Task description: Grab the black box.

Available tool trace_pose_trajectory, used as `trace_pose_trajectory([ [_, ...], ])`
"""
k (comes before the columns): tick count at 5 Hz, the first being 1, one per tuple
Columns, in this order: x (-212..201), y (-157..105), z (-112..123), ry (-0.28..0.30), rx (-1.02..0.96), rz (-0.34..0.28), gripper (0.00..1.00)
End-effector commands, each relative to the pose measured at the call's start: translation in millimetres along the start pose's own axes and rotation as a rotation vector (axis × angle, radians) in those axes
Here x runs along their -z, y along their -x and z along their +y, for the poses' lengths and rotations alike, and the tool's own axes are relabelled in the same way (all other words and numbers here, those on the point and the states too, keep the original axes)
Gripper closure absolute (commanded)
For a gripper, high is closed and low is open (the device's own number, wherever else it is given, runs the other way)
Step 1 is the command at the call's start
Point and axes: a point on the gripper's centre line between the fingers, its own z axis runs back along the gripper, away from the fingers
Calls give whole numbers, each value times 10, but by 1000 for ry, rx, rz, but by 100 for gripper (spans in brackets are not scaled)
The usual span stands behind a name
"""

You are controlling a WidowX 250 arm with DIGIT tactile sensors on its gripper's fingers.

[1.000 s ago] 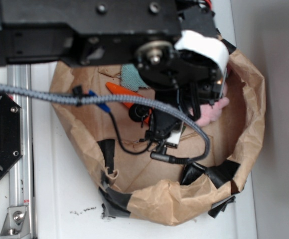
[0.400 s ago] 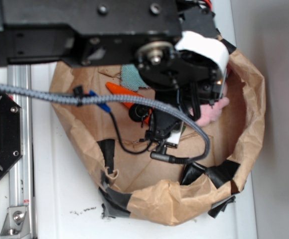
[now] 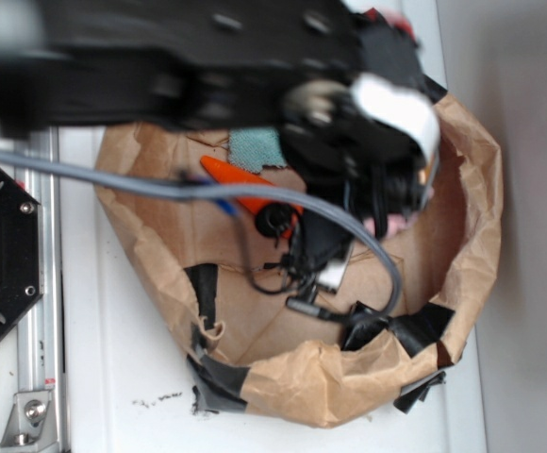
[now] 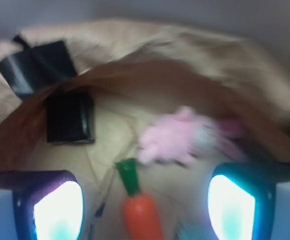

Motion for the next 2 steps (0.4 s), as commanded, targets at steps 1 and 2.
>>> trace_pose_trajectory([
  [1, 179, -159, -231, -29, 281, -43, 0],
  [2, 210, -187, -447, -16, 357, -46, 0],
])
